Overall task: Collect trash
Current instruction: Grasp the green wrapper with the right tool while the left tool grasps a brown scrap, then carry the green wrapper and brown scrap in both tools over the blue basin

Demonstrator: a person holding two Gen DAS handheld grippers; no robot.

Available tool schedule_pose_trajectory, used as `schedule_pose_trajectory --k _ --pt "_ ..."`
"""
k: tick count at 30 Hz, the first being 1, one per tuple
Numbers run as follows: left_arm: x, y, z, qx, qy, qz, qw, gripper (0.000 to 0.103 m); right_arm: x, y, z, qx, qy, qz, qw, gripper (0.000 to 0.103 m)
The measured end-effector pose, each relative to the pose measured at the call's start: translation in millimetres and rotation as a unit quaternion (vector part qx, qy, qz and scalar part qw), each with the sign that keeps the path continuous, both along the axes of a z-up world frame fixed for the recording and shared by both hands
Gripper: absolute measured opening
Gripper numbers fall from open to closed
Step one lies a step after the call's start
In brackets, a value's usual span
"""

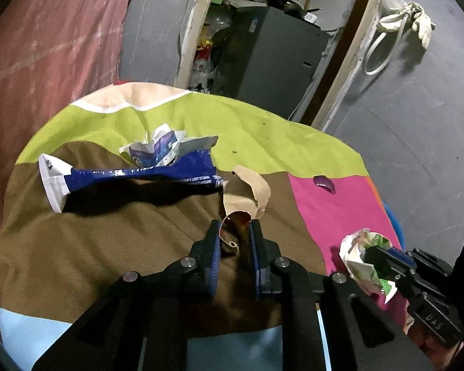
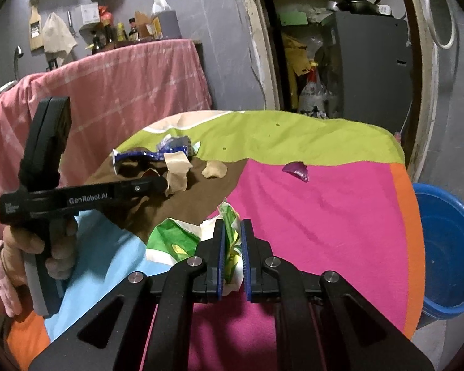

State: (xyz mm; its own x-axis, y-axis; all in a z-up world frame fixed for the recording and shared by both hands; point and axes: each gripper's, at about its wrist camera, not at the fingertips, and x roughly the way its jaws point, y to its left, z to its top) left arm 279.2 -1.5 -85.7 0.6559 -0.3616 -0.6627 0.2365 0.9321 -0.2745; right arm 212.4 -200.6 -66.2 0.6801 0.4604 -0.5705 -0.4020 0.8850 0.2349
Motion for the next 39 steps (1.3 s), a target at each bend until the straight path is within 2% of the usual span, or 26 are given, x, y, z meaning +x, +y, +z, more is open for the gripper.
schedule_pose_trajectory --k 9,16,19,24,28,35,37,39 --pt "-30 -20 21 0.01 -0.056 -0.005 0.9984 0.013 -19 -16 21 0.013 -0.058 -0.024 0.998 0.007" --pt "-68 -52 57 0.016 -0.155 -0.009 0.9877 0.013 -46 -37 59 0.017 -0.156 -0.068 0.985 0.007" --pt "-80 -69 75 0.007 -0.199 -0.01 0.98 0.013 -61 -48 81 0.01 -0.206 -0.092 0.974 0.007" --pt "-105 -105 108 -0.009 -0.286 -0.015 0.958 0.013 -83 -69 111 -0.002 -0.281 -0.134 0.95 0.007" --pt "-121 -132 128 -0.027 -0.334 -0.022 0.9418 0.013 -96 -89 132 -0.02 -0.334 -0.167 0.928 0.007" --pt "-138 -179 149 -0.044 -0.398 -0.036 0.9157 0.013 -107 -127 150 -0.05 -0.381 -0.217 0.897 0.007" --pt "-139 -194 151 -0.045 -0.406 -0.042 0.9119 0.013 -109 -137 150 -0.056 -0.386 -0.228 0.892 0.007" --pt "-137 -208 151 -0.044 -0.406 -0.047 0.9117 0.013 -111 -148 149 -0.064 -0.389 -0.239 0.887 0.008"
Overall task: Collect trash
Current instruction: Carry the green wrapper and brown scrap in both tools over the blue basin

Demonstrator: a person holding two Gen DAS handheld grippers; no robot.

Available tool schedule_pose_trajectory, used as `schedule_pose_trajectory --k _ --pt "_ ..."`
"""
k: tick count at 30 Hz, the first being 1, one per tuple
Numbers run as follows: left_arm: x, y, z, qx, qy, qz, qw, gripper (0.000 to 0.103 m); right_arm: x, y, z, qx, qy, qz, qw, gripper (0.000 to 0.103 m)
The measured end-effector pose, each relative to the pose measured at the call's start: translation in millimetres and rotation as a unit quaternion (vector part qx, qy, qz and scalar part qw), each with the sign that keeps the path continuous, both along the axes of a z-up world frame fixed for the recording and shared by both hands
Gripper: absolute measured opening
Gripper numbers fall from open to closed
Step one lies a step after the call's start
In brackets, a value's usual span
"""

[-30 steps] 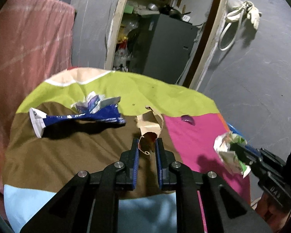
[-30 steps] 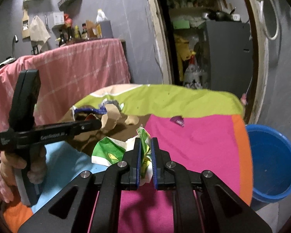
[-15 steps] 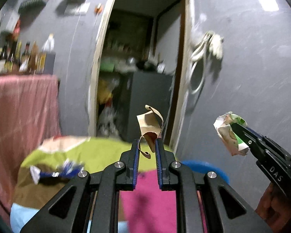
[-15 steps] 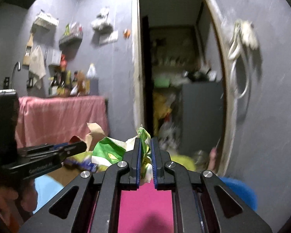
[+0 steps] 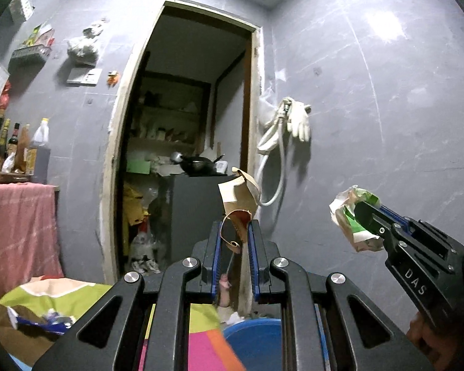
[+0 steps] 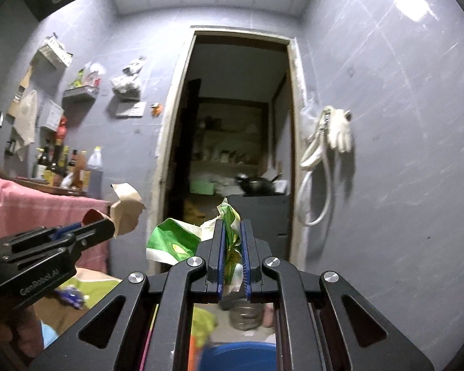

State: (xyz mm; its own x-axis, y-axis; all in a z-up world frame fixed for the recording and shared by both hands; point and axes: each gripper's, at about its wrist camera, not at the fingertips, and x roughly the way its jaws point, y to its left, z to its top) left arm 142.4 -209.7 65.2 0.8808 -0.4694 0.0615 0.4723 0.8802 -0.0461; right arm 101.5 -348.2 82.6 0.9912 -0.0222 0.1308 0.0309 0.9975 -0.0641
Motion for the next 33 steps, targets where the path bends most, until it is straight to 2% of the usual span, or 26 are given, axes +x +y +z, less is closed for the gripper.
schedule_pose_trajectory --k 8,14,18,27,33 --pt "30 -45 -29 0.021 0.032 0.01 0.9992 0.013 16 -43 -32 -0.003 0.023 -0.048 0.999 0.008" --pt "66 -70 -61 0.039 0.086 0.017 0.9954 0.013 38 -65 -63 0.015 0.064 -0.053 0.996 0.008" --pt "93 -82 -83 0.062 0.129 0.014 0.9896 0.013 53 -76 -83 0.03 0.097 -0.05 0.994 0.008" --pt "134 -105 -129 0.105 0.245 0.0 0.9637 0.014 86 -99 -129 0.088 0.193 -0.036 0.977 0.009" --pt "160 -117 -168 0.129 0.329 -0.017 0.9352 0.014 101 -109 -159 0.117 0.248 -0.022 0.961 0.009"
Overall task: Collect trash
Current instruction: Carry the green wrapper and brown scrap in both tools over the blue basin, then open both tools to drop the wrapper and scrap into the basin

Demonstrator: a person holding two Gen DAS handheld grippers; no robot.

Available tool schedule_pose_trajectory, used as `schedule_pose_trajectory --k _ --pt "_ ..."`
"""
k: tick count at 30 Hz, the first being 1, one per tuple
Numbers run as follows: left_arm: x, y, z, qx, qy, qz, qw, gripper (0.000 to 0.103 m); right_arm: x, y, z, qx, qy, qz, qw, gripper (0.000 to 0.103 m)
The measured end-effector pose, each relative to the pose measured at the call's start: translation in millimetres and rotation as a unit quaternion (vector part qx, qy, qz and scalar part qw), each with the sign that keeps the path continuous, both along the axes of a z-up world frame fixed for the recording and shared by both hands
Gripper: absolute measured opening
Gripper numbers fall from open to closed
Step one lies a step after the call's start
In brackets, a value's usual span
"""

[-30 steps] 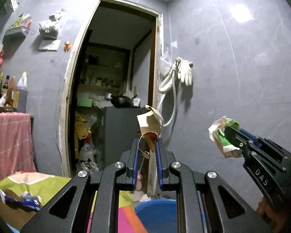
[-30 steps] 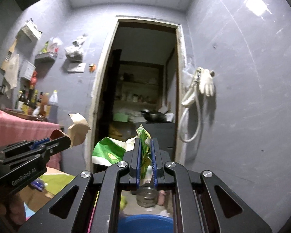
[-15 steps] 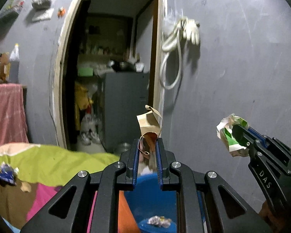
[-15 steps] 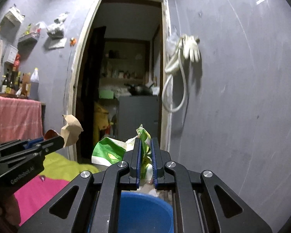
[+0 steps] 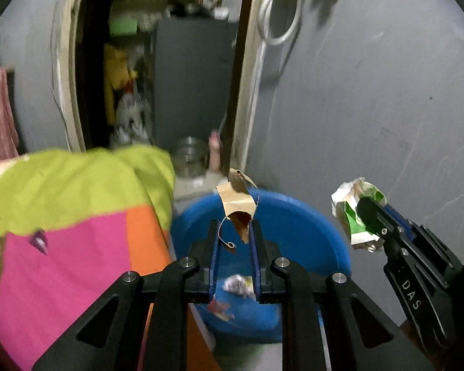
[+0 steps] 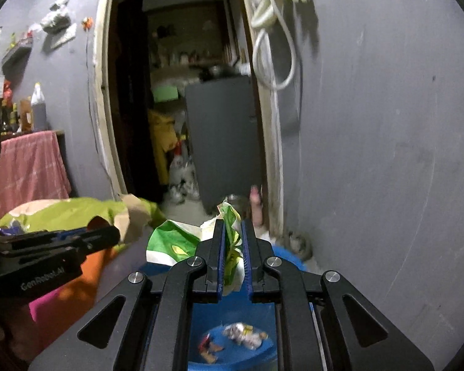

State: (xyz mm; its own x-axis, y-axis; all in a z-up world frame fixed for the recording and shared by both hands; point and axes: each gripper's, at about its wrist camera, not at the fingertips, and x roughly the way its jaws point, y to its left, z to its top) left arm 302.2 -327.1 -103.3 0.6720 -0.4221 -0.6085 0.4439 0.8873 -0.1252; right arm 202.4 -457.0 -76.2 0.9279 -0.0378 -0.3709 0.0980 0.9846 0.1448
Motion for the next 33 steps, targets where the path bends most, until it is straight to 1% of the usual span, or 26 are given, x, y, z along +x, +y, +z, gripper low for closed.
schedule_pose_trajectory --k 2,5,7,11,13,16,18,21,23,24,26,27,29,31,33 --pt "5 1 -6 -0.003 0.017 0.0 0.9999 0.015 4 -2 -6 0.003 0.018 0.002 1.0 0.009" --pt "9 3 -5 -0.009 0.02 -0.001 0.9998 0.023 8 -6 -14 0.009 0.038 0.005 0.999 0.01" --pt "11 4 -6 -0.012 0.027 -0.001 0.9996 0.024 10 -8 -16 0.015 0.046 0.007 0.999 0.012" --pt "13 10 -5 -0.017 0.038 0.003 0.9991 0.026 11 -8 -15 0.019 0.049 0.009 0.999 0.017" --pt "12 14 -1 -0.025 0.041 0.008 0.9988 0.029 13 -9 -13 0.019 0.048 0.011 0.999 0.026" --pt "8 23 12 -0.043 0.037 0.015 0.9983 0.031 14 -8 -8 0.016 0.045 0.011 0.999 0.026" --pt "4 31 22 -0.056 0.026 0.02 0.9979 0.036 13 -6 -3 0.016 0.041 0.011 0.999 0.026" --pt "-6 46 41 -0.077 0.0 0.031 0.9965 0.04 8 -2 14 0.011 0.021 0.01 1.0 0.026" --pt "-13 57 55 -0.089 -0.019 0.038 0.9951 0.047 2 2 27 0.008 0.004 0.01 1.0 0.026" --pt "-17 64 62 -0.095 -0.03 0.042 0.9941 0.051 -1 5 35 0.005 -0.006 0.01 1.0 0.029" --pt "-26 77 76 -0.104 -0.054 0.049 0.9919 0.055 -9 12 52 0.003 -0.031 0.012 0.999 0.039" --pt "-29 79 82 -0.106 -0.063 0.05 0.9911 0.058 -12 15 59 0.003 -0.042 0.014 0.999 0.047" --pt "-38 92 98 -0.109 -0.088 0.057 0.9885 0.065 -20 24 76 -0.002 -0.064 0.019 0.998 0.048" --pt "-47 104 110 -0.117 -0.112 0.064 0.9847 0.079 -25 34 89 -0.008 -0.08 0.025 0.996 0.051" --pt "-55 116 119 -0.123 -0.129 0.07 0.9815 0.085 -31 45 103 -0.014 -0.098 0.032 0.995 0.055"
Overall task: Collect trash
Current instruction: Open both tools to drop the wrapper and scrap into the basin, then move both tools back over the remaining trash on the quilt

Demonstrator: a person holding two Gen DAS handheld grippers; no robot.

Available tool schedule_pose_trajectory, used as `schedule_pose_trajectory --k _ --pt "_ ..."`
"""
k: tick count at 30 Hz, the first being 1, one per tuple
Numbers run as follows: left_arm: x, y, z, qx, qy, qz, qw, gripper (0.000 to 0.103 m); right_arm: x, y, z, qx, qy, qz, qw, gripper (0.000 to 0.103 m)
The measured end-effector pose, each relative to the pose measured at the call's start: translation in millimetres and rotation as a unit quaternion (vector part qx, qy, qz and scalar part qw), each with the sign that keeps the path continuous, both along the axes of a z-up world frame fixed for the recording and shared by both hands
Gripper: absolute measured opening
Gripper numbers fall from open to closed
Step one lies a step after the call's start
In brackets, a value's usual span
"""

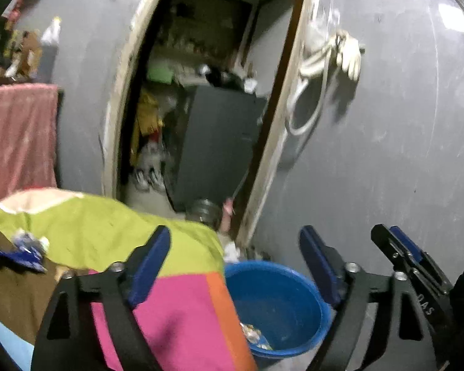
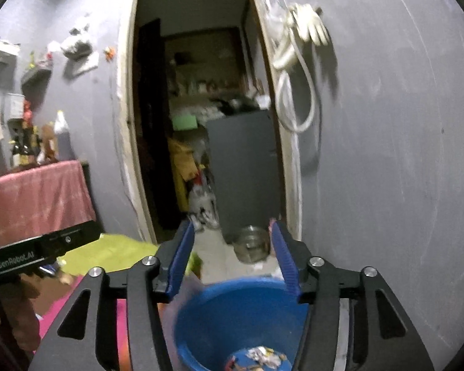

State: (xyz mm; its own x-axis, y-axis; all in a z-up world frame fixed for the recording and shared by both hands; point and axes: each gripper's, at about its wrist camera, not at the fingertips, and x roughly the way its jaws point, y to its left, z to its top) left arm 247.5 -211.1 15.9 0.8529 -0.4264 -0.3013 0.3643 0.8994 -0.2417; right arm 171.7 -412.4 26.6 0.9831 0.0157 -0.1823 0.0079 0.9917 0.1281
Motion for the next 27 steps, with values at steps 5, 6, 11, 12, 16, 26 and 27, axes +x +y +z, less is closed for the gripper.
schedule_pose_trajectory --k 5,6,11,12,16,26,27 --pt "-20 43 20 -0.013 -0.032 0.033 0.9988 0.097 -16 30 29 -0.002 -0.048 0.019 0.999 0.08" --pt "-23 52 22 -0.017 -0.04 0.041 0.9982 0.097 -19 38 35 -0.004 -0.056 0.022 0.998 0.083" --pt "-46 95 36 -0.015 -0.072 0.074 0.9945 0.1 -30 68 54 0.002 -0.092 0.041 0.995 0.099" --pt "-49 103 38 -0.014 -0.077 0.08 0.9937 0.101 -32 72 56 0.003 -0.097 0.044 0.994 0.103" --pt "-64 136 39 -0.009 -0.094 0.1 0.9905 0.101 -35 99 63 0.006 -0.108 0.063 0.992 0.103" --pt "-85 201 31 0.023 -0.124 0.155 0.9799 0.101 -37 164 59 0.004 -0.146 0.106 0.984 0.103" --pt "-86 207 29 0.024 -0.125 0.159 0.979 0.101 -37 170 57 0.004 -0.15 0.108 0.983 0.103"
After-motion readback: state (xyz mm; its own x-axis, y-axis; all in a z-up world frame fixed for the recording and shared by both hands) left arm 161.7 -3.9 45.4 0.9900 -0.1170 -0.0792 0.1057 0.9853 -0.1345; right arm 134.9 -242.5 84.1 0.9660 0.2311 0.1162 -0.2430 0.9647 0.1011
